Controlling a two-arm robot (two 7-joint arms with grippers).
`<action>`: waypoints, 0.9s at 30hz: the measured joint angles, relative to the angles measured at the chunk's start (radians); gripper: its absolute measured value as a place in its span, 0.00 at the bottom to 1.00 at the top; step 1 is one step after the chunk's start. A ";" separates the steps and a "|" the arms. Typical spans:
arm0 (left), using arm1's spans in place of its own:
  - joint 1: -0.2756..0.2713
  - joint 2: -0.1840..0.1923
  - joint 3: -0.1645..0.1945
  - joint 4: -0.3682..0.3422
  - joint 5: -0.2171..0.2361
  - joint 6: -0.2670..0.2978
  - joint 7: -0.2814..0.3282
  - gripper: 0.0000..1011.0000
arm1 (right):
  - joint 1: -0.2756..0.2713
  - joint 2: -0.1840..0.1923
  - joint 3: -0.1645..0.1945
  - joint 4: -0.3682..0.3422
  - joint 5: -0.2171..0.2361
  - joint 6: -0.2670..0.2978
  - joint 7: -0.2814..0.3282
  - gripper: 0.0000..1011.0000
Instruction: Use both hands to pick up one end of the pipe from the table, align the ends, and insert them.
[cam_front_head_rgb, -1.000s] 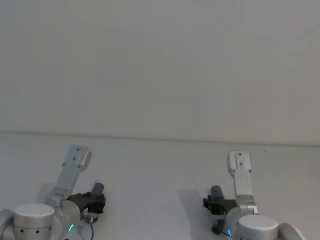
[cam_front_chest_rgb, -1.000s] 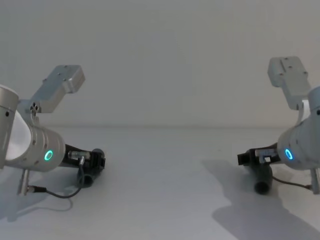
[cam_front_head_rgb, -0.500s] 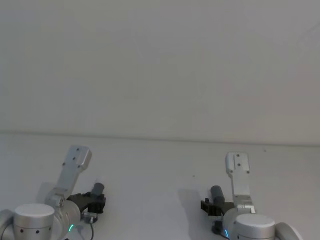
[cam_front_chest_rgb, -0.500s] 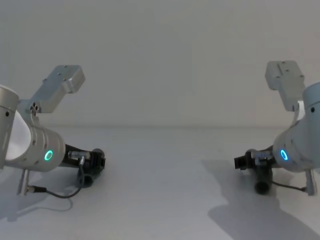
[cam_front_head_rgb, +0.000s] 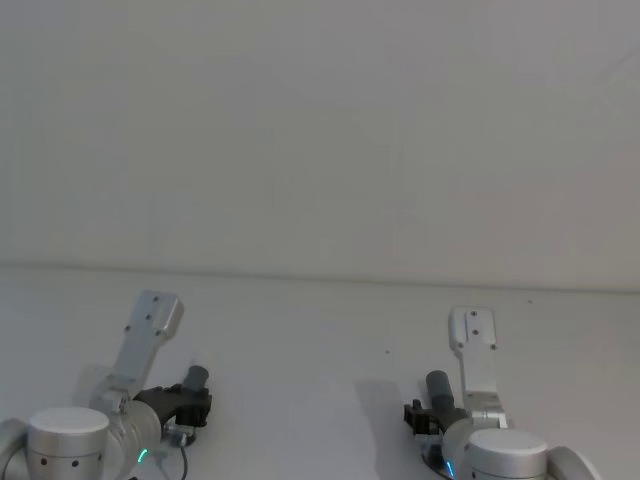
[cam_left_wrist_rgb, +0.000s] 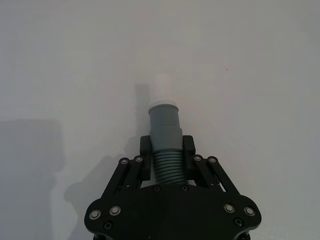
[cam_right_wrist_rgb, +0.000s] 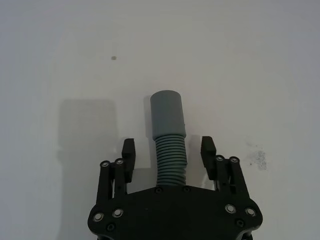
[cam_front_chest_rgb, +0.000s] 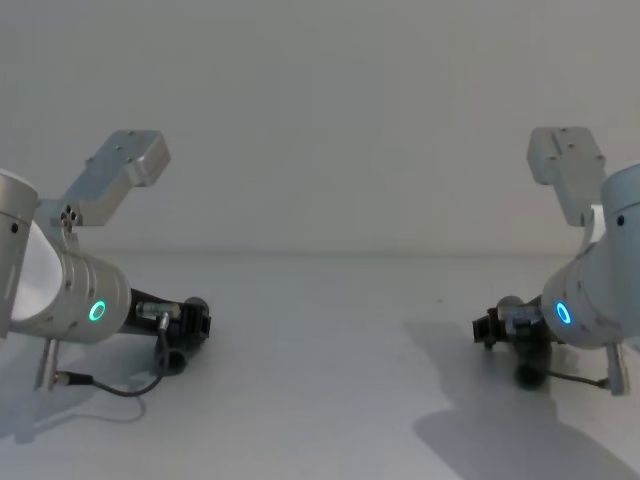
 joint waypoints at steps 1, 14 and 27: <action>0.000 0.000 0.000 0.000 0.000 0.000 0.000 0.33 | 0.000 0.000 0.000 0.000 0.000 0.000 0.000 0.76; 0.000 0.000 0.000 0.000 0.000 0.000 0.000 0.33 | -0.001 -0.003 0.002 0.001 0.000 0.005 0.000 0.34; 0.000 0.000 0.000 0.000 0.000 0.000 0.000 0.33 | -0.002 -0.004 0.003 0.001 0.000 0.006 0.000 0.26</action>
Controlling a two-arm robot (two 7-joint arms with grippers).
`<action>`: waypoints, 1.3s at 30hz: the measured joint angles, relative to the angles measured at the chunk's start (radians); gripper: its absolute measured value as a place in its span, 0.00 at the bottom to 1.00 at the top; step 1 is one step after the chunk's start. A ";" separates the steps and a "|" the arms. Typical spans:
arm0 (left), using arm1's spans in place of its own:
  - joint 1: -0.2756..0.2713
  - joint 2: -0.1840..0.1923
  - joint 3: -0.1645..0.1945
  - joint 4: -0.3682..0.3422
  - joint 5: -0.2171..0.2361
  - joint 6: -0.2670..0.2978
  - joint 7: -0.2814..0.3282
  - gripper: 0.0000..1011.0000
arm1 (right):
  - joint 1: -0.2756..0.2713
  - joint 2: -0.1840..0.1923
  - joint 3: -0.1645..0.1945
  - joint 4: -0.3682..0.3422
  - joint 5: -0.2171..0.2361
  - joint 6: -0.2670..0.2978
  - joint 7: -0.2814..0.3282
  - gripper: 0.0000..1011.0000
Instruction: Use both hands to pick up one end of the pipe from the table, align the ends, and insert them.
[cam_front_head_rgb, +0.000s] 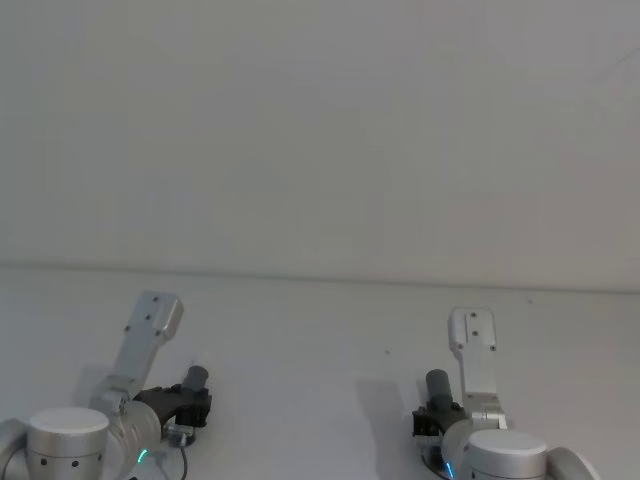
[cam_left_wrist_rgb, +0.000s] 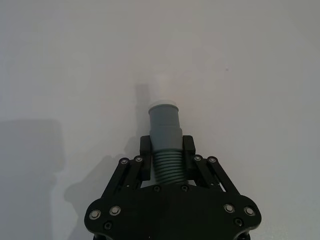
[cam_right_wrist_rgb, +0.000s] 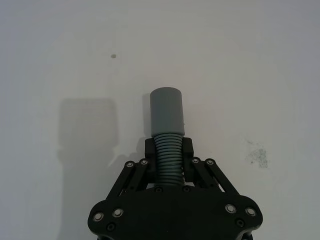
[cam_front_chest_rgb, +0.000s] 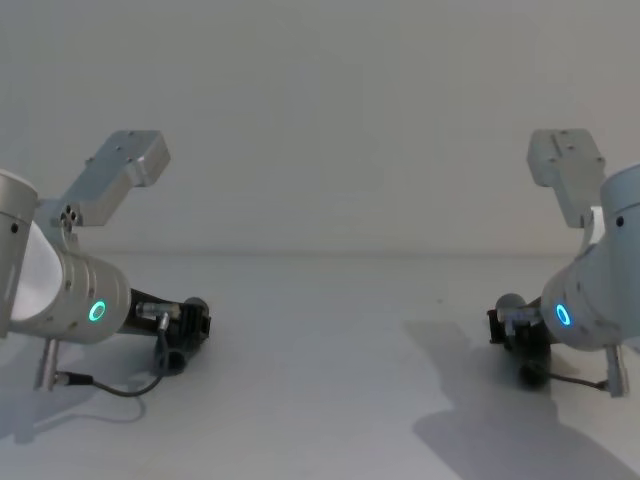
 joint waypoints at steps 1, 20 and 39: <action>0.000 0.000 0.000 0.000 0.000 0.000 0.000 0.33 | 0.000 0.000 0.000 0.000 0.000 0.000 0.000 0.26; 0.000 0.000 0.000 0.000 0.000 0.000 0.000 0.33 | -0.009 0.030 -0.017 -0.021 0.003 0.002 0.061 0.26; 0.000 0.000 0.000 0.000 0.000 0.000 0.000 0.33 | -0.048 0.167 -0.086 -0.119 0.005 -0.118 0.286 0.26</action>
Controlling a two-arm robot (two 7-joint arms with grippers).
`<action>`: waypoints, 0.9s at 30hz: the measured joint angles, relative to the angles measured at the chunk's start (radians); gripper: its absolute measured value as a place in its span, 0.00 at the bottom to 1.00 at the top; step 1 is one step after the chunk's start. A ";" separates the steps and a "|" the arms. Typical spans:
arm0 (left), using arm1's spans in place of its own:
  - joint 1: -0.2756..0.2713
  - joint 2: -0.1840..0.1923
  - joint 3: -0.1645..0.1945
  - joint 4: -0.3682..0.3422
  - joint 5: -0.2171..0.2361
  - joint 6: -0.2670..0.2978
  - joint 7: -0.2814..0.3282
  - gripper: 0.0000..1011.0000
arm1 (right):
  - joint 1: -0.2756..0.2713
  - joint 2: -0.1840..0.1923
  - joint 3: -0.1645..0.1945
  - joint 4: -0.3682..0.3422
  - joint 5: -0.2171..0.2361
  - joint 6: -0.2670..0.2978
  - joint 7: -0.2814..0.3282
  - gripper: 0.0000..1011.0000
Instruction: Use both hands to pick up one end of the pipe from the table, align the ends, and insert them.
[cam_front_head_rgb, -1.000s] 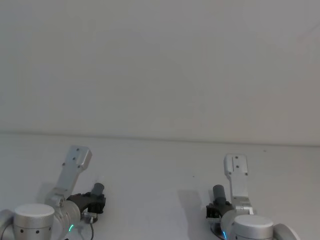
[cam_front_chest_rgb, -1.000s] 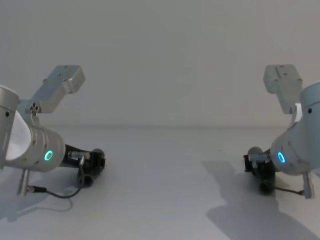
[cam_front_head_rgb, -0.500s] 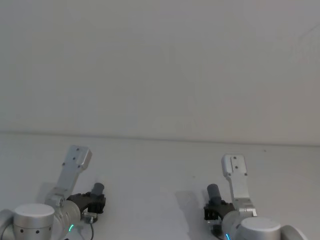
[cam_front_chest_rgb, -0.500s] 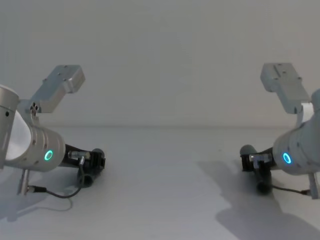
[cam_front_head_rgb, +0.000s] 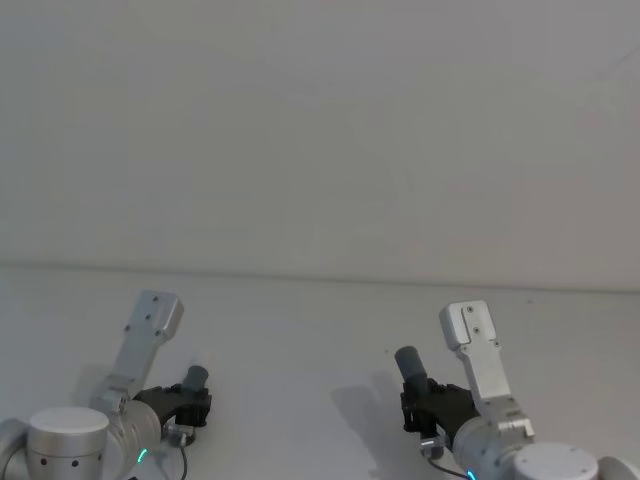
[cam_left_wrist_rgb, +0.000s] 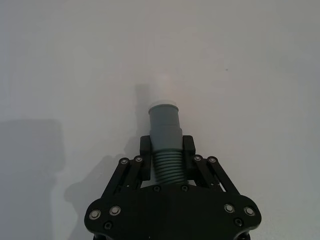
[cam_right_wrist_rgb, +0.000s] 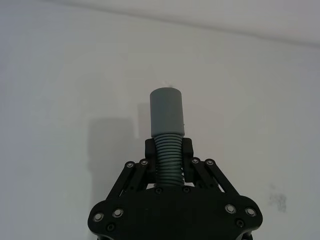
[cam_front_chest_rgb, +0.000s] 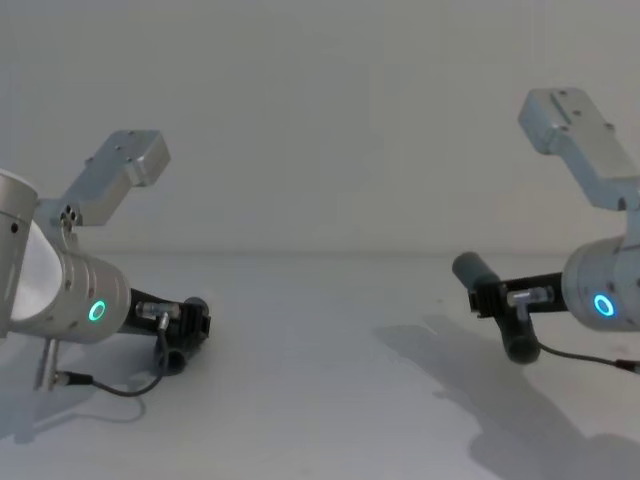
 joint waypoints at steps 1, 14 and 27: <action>0.000 0.000 0.000 0.000 0.000 0.000 0.000 0.33 | -0.003 0.013 -0.004 -0.007 0.000 -0.015 0.019 0.26; 0.000 0.000 0.000 0.000 0.000 0.000 0.000 0.33 | -0.025 0.116 -0.037 -0.046 0.001 -0.169 0.192 0.26; 0.000 0.000 0.000 0.000 0.000 0.000 0.000 0.33 | -0.033 0.218 -0.068 -0.048 0.019 -0.360 0.372 0.26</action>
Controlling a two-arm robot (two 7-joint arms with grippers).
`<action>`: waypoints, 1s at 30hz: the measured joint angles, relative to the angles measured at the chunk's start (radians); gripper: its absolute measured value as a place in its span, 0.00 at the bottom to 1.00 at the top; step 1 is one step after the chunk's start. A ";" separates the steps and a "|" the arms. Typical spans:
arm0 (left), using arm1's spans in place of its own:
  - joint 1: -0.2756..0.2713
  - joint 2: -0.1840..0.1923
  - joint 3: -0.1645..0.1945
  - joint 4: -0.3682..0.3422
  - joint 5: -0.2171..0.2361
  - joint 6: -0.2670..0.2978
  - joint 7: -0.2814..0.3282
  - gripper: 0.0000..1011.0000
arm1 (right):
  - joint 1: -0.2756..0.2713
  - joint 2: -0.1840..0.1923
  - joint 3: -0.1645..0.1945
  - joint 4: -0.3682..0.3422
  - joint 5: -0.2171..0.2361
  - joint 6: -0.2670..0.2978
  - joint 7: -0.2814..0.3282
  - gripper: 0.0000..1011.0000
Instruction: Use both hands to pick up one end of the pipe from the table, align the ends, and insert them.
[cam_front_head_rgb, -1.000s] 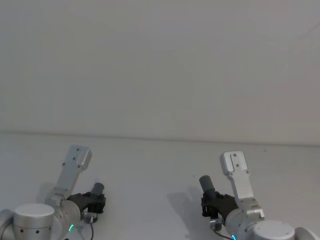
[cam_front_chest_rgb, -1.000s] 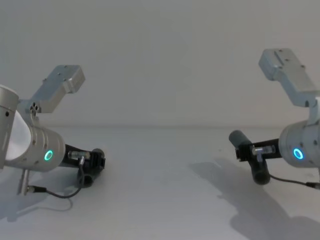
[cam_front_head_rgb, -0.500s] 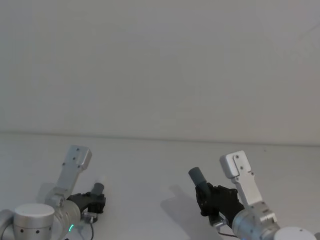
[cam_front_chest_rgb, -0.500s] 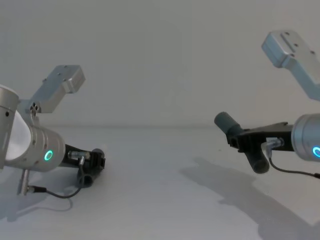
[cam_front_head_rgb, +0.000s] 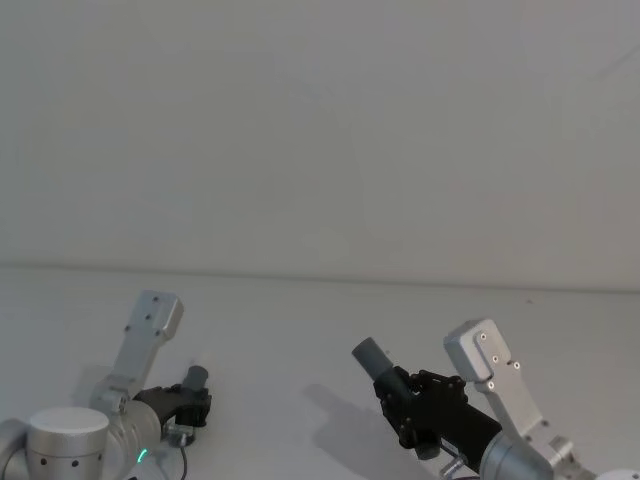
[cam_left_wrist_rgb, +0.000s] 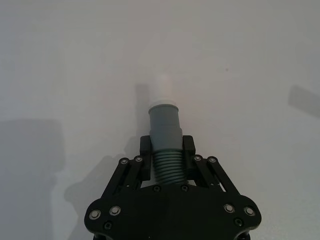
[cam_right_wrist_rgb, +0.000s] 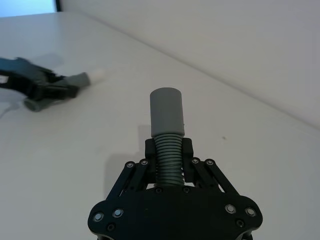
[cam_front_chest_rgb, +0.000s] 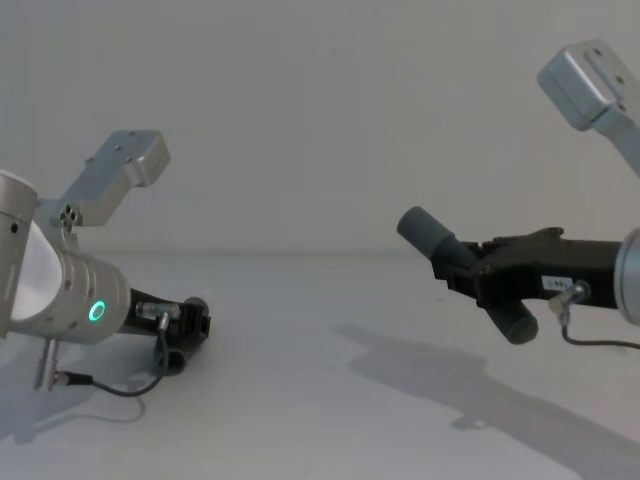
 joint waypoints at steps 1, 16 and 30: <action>0.000 0.000 0.000 0.000 0.000 0.000 0.000 0.33 | 0.000 0.012 -0.005 0.003 0.002 -0.027 0.022 0.26; 0.000 0.000 0.000 0.000 0.000 0.000 0.000 0.33 | 0.019 0.106 -0.050 0.041 0.018 -0.256 0.209 0.26; 0.000 0.000 0.000 0.000 0.000 0.000 0.000 0.33 | 0.046 0.174 -0.098 0.077 0.013 -0.453 0.353 0.26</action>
